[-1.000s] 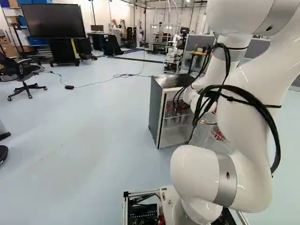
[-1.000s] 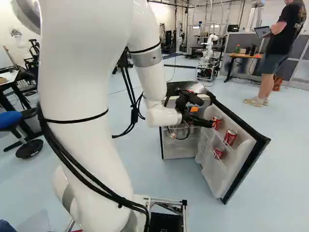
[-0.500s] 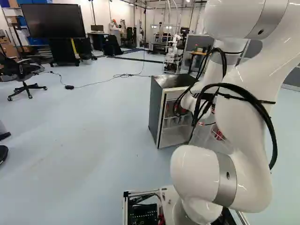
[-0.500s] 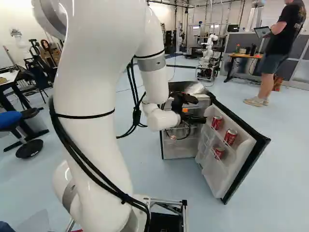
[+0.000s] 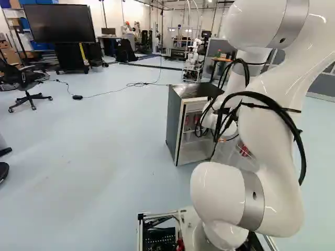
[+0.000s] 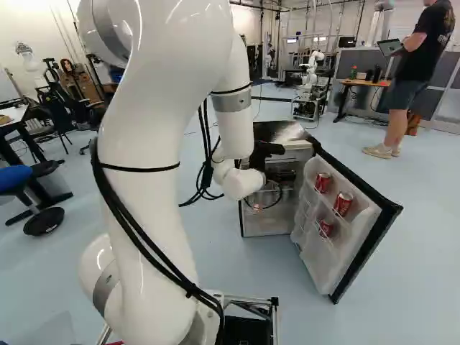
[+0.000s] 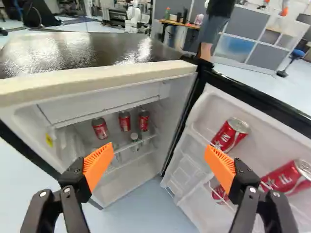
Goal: Grab a drink from the fridge
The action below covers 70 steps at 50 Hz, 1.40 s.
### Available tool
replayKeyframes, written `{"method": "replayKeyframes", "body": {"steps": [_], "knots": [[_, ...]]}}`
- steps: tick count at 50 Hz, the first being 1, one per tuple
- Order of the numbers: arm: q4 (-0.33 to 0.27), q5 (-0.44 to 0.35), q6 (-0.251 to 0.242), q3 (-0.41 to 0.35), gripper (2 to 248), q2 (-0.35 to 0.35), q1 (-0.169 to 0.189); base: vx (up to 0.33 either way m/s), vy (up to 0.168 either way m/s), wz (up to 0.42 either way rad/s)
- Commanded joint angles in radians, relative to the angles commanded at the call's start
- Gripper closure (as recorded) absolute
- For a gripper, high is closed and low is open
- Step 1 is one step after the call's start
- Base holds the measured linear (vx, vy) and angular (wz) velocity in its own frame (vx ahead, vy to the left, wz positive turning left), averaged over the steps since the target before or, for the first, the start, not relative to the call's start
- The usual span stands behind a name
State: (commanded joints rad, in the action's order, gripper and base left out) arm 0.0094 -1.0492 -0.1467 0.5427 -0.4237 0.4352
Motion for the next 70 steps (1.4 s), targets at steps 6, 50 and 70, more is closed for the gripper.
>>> {"method": "replayKeyframes", "body": {"steps": [6,50,70], "knots": [[-0.058,0.000,0.000,0.006,3,-0.019,0.000,0.000,0.000,0.000],[-0.345,0.000,0.000,0.064,3,-0.165,0.001,0.000,0.000,0.000],[-0.297,0.000,0.000,0.117,3,-0.247,0.008,0.000,0.000,0.000]]}}
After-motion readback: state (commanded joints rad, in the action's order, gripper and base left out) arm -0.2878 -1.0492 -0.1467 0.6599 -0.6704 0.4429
